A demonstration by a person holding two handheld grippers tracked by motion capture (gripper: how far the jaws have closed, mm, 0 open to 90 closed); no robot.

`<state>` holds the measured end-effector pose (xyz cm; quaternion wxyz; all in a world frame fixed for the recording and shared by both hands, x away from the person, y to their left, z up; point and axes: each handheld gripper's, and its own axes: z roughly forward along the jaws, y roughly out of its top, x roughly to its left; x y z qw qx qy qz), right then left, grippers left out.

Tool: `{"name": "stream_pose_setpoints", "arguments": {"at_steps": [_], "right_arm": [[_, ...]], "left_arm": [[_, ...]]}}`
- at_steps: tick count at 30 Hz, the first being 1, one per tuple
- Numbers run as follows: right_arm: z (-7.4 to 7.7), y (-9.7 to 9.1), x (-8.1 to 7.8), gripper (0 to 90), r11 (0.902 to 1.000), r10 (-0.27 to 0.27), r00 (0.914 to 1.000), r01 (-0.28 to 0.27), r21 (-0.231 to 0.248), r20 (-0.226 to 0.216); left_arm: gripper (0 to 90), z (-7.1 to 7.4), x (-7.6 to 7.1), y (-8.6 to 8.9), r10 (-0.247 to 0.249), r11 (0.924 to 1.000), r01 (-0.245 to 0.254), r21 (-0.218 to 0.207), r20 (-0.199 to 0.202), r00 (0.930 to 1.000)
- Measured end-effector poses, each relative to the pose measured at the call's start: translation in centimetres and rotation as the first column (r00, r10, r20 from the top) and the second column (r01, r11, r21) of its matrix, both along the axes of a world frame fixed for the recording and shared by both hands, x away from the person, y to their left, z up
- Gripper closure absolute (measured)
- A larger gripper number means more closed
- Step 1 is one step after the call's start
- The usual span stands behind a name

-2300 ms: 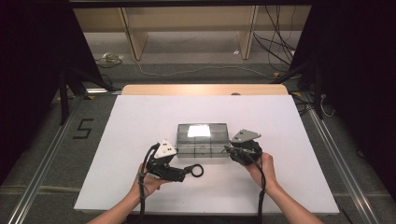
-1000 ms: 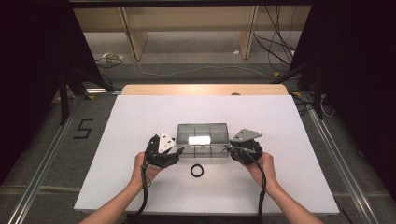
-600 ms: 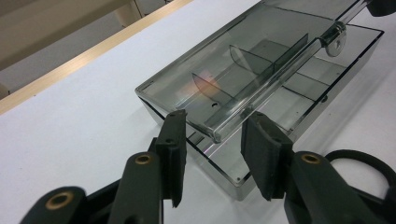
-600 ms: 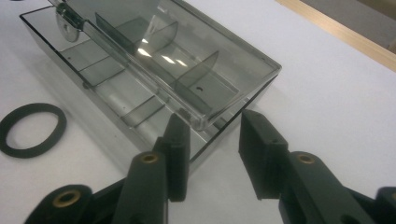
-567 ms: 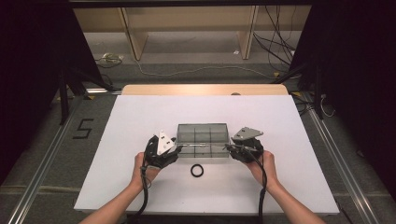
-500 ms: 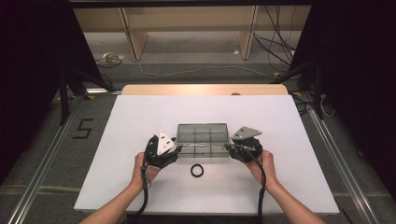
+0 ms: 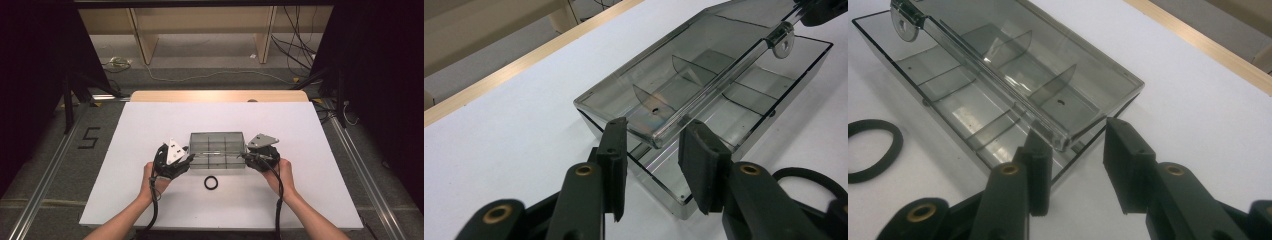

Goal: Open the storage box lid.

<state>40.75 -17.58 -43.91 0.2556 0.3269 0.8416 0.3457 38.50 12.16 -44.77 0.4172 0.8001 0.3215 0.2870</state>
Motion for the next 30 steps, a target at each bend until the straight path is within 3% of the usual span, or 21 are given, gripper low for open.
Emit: {"name": "stream_pose_setpoints", "arguments": {"at_steps": [30], "right_arm": [[0.39,-0.14,-0.17,65.5,0.9997,0.006,0.9999,-0.007,0.026,0.013]], "left_arm": [[66.3,0.24,0.01,0.30,0.003,0.9998,-0.003,-0.019,0.004,1.0000]]}}
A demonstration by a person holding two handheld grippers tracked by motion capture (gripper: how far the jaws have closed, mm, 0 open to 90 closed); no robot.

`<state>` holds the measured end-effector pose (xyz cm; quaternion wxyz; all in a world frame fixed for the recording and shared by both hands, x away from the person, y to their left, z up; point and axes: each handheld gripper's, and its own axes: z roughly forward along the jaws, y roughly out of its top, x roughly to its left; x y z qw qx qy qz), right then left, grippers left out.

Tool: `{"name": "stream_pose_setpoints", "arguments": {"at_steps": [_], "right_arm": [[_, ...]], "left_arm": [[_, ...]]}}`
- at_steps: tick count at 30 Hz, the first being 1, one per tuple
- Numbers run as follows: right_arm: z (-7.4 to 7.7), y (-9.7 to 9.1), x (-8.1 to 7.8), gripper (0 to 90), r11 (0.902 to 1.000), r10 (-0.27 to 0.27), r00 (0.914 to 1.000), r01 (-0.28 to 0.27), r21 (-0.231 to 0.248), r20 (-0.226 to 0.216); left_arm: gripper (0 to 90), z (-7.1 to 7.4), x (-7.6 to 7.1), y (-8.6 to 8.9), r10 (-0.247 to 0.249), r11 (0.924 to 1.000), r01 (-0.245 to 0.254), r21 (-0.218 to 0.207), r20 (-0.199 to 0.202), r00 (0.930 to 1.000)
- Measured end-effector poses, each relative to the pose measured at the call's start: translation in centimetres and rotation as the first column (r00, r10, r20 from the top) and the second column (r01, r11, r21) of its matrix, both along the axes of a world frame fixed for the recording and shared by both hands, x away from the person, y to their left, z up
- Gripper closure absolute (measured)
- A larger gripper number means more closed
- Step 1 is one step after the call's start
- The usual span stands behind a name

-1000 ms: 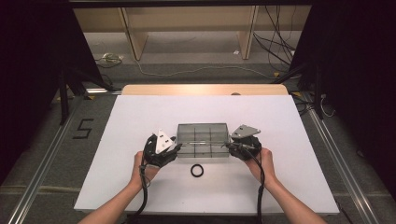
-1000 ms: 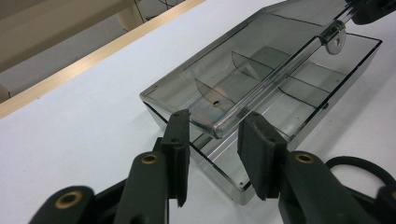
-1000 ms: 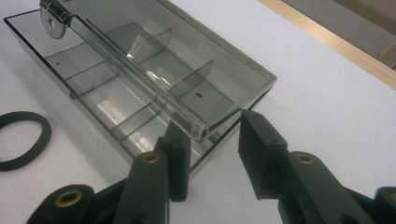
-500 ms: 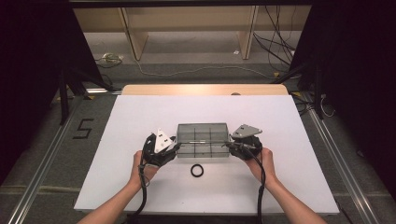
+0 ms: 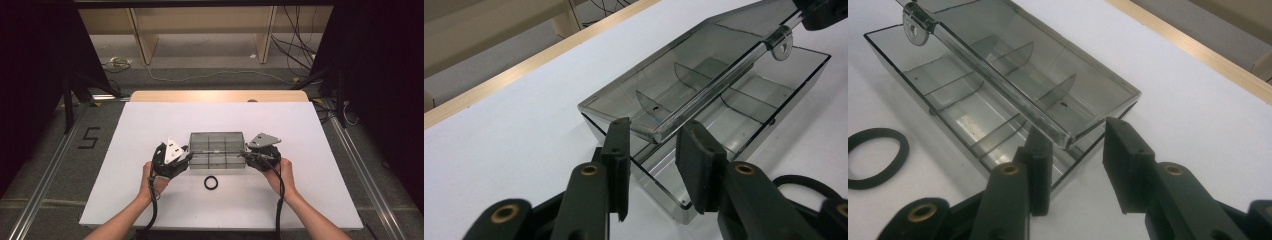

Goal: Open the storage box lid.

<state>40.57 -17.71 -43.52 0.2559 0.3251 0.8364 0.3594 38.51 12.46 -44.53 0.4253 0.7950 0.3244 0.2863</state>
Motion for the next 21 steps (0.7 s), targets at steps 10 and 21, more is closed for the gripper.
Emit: {"name": "stream_pose_setpoints", "arguments": {"at_steps": [10,21], "right_arm": [[0.12,0.03,-0.02,64.9,1.0000,0.003,1.0000,-0.003,-0.008,0.002],[0.31,-0.08,0.02,64.8,0.9999,0.015,0.9999,-0.015,-0.005,0.002]], "left_arm": [[65.6,0.08,0.15,-0.18,0.002,1.0000,-0.002,0.008,-0.006,1.0000],[66.6,0.22,0.27,-0.13,0.006,1.0000,-0.006,0.005,-0.015,0.9999]]}}
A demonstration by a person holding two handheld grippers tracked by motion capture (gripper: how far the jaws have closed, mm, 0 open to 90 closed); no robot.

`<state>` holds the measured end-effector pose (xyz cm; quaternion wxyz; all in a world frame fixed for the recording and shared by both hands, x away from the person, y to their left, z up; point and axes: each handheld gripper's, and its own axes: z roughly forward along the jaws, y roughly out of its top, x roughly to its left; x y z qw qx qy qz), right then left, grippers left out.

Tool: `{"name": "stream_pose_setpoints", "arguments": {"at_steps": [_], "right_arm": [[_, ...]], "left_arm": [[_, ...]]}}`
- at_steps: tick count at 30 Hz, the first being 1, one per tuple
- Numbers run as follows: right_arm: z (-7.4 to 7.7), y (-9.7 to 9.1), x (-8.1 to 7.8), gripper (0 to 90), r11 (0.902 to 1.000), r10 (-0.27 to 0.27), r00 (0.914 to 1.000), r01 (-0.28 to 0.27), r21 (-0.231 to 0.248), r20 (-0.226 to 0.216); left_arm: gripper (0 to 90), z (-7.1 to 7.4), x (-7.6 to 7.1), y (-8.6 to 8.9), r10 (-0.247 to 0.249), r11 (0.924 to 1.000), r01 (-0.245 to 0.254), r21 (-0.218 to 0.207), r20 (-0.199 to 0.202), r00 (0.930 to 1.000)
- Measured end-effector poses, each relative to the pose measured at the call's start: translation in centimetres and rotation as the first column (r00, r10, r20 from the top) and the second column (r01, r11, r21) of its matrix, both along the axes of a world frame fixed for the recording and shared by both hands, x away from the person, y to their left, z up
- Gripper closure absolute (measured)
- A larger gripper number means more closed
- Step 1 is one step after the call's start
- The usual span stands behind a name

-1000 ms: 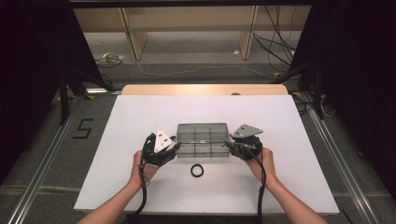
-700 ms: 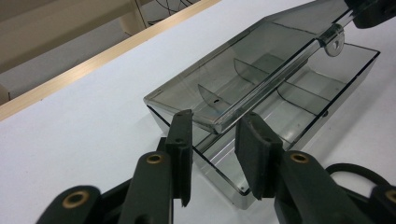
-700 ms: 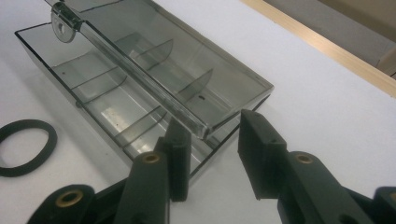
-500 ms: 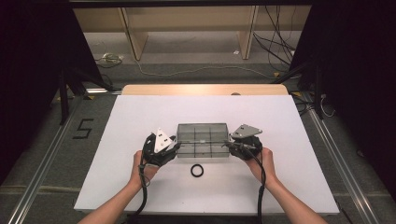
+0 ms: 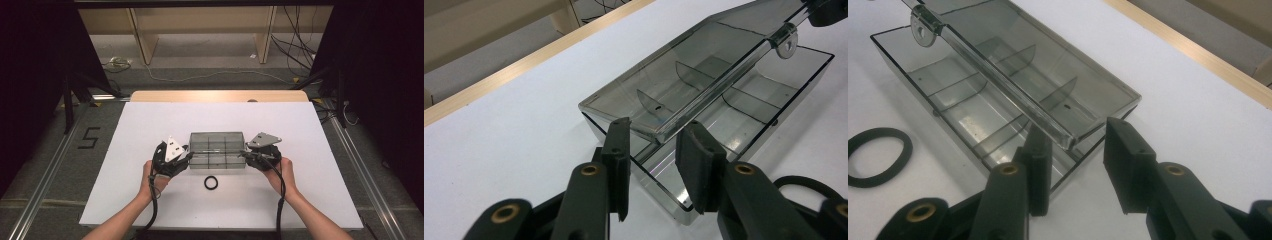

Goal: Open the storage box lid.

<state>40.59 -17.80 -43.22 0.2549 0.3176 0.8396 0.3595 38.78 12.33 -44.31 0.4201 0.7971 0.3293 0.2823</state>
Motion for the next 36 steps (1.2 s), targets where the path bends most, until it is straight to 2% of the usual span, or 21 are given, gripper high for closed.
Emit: {"name": "stream_pose_setpoints", "arguments": {"at_steps": [15,20,29,36], "right_arm": [[0.4,0.2,0.4,63.8,1.0000,-0.001,1.0000,0.001,-0.001,0.000],[0.5,0.2,0.7,63.8,1.0000,0.004,1.0000,-0.004,-0.004,-0.003],[1.1,0.2,1.0,64.5,0.9999,0.005,1.0000,-0.005,0.009,-0.004],[1.6,0.2,1.4,66.4,0.9996,0.000,1.0000,0.000,0.027,0.002]], "left_arm": [[67.3,0.6,0.4,0.1,-0.003,0.9999,0.003,-0.012,-0.011,0.9999],[67.4,0.7,0.6,0.2,-0.005,0.9998,0.005,-0.019,-0.025,0.9997],[69.3,1.2,1.1,0.3,-0.004,0.9996,0.004,-0.027,-0.020,0.9998],[69.8,1.7,1.7,0.5,-0.006,0.9982,0.004,-0.060,-0.033,0.9994]]}}
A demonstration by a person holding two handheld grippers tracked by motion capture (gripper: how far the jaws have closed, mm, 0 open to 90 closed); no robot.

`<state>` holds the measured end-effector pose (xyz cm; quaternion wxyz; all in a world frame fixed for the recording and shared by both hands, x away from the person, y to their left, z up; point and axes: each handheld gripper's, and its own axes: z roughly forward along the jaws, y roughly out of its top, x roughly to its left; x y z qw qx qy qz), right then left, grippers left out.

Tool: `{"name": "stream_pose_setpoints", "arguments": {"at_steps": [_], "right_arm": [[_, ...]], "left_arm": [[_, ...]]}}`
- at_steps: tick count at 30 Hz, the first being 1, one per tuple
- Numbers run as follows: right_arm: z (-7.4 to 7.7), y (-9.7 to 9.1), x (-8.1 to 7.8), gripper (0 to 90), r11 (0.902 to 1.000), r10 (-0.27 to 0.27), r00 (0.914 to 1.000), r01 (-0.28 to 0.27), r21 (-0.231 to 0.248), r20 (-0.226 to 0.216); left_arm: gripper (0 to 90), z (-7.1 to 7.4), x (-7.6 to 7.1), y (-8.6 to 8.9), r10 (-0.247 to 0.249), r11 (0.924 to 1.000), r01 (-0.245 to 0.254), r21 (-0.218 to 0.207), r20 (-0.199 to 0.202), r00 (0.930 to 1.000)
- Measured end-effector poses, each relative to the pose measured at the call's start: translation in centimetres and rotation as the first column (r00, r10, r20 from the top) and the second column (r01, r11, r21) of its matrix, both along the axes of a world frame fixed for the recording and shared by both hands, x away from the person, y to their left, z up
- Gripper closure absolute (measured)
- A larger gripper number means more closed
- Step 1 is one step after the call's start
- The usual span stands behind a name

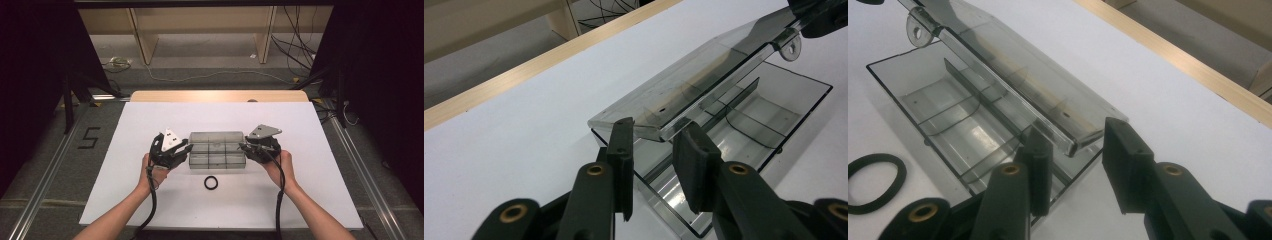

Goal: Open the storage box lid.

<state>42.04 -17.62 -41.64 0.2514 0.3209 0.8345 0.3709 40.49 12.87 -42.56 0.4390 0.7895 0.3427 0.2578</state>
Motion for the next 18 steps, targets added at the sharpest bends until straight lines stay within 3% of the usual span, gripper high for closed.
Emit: {"name": "stream_pose_setpoints", "arguments": {"at_steps": [7,18], "right_arm": [[0.5,-0.1,0.4,68.1,0.9997,-0.007,1.0000,0.007,0.022,0.003],[1.1,-0.2,1.9,72.0,0.9964,-0.034,0.9994,0.034,0.077,-0.004]], "left_arm": [[70.4,0.8,0.7,0.1,0.000,0.9999,0.000,-0.012,-0.014,0.9999],[73.7,1.5,2.2,0.2,0.000,0.9996,0.000,-0.027,0.004,1.0000]]}}
